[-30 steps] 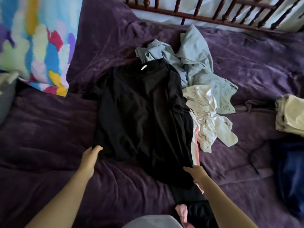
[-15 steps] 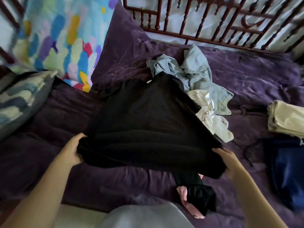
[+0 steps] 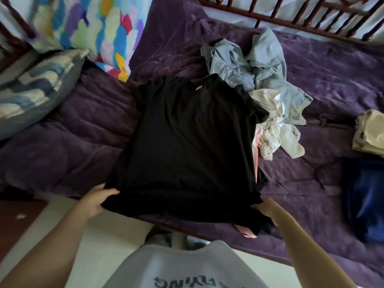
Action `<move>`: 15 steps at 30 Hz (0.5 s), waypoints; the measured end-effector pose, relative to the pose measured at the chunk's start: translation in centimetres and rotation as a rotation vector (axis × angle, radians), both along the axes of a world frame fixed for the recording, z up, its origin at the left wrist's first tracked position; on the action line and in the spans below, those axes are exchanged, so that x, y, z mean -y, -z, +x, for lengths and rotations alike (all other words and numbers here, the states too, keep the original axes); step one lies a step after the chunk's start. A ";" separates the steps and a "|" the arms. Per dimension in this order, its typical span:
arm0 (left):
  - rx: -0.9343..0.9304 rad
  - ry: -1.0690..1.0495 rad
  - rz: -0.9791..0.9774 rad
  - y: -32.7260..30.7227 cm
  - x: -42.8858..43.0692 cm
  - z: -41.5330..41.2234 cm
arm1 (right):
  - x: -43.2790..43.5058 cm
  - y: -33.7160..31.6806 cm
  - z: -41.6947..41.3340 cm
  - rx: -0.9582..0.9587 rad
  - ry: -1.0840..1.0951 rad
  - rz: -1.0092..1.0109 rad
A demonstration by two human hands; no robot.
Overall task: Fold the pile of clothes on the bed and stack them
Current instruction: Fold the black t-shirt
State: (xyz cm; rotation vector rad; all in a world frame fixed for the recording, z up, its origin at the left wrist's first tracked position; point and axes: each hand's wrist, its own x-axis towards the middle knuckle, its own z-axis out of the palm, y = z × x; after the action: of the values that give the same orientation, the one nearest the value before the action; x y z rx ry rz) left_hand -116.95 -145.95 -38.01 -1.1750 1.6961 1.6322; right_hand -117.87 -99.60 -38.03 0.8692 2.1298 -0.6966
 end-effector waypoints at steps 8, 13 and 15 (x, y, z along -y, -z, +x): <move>0.172 0.114 0.043 1.5 3.1 5.0 | 0.4 1.2 2.4 0.135 -0.235 0.118; 0.236 0.076 -0.045 2.3 1.5 4.9 | 0.2 2.4 2.9 0.185 0.079 -0.045; 0.275 0.116 -0.027 2.2 1.6 5.2 | -0.6 2.1 3.1 0.255 0.264 -0.181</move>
State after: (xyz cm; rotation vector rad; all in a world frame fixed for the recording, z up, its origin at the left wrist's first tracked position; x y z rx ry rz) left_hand -111.74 -147.58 -40.25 -1.2274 1.5831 1.3154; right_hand -114.76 -98.99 -40.14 1.0872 1.7162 -0.8486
